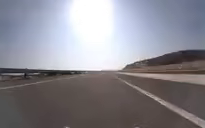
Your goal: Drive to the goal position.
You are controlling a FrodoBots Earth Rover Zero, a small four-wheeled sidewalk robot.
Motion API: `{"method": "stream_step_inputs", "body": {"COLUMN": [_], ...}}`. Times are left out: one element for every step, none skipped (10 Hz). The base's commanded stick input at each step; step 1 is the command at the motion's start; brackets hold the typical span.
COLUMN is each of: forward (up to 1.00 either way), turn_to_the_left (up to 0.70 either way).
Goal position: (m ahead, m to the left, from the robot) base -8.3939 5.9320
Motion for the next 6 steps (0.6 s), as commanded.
{"method": "stream_step_inputs", "body": {"forward": [1.00, 1.00, 1.00, 1.00, 1.00, 1.00], "turn_to_the_left": [-0.13, -0.36, 0.00, 0.00, 0.00, 0.00]}}
